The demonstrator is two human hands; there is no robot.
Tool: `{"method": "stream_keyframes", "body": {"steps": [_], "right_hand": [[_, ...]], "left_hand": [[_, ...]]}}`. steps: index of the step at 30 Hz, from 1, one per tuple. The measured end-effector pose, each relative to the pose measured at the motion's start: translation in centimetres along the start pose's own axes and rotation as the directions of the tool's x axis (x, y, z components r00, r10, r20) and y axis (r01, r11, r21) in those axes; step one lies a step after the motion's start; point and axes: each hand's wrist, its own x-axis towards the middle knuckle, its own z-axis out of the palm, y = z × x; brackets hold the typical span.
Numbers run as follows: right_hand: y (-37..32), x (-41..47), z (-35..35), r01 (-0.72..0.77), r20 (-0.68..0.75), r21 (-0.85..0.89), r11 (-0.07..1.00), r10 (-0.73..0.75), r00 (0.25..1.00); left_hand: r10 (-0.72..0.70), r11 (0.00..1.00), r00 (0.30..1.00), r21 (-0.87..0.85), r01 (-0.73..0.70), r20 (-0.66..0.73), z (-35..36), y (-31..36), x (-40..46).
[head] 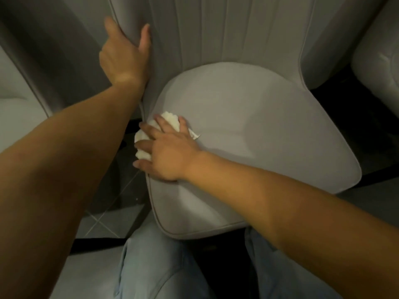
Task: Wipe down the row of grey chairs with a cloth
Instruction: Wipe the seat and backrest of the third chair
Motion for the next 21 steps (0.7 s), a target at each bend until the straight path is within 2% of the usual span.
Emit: {"method": "stream_keyframes", "body": {"steps": [4, 8, 13, 15, 17, 19, 21], "right_hand": [[-0.8, -5.7, 0.8, 0.156, -0.048, -0.016, 0.988, -0.157, 0.986], [-1.9, -11.4, 1.9, 0.322, -0.01, -0.117, 0.939, -0.326, 0.945], [-0.8, -11.1, 2.2, 0.465, 0.025, -0.134, 0.875, -0.466, 0.884], [0.6, -8.6, 1.8, 0.401, 0.018, -0.17, 0.9, -0.404, 0.915], [3.2, -5.3, 0.8, 0.213, -0.015, -0.165, 0.963, -0.218, 0.976], [6.2, -2.3, -0.4, -0.016, -0.025, -0.048, 0.999, 0.014, 1.0], [8.4, -0.6, -0.8, -0.144, -0.015, 0.045, 0.988, 0.145, 0.989]], "left_hand": [[0.022, 1.0, 1.0, 0.015, -0.022, -0.007, -0.2, 0.2, 0.0], [0.041, 0.999, 0.999, 0.031, -0.04, -0.009, -0.1, -0.1, 0.2], [0.041, 0.999, 0.999, 0.021, -0.041, 0.001, 0.0, 0.0, 0.2], [0.048, 0.999, 0.999, 0.017, -0.048, 0.003, -0.1, -0.2, 0.1], [0.054, 0.998, 0.999, 0.029, -0.054, 0.004, -0.2, -0.2, 0.1], [0.058, 0.997, 0.998, 0.047, -0.058, 0.004, -0.3, 0.0, 0.1], [0.064, 0.997, 0.998, 0.045, -0.065, 0.012, -0.3, 0.0, 0.0]]}}
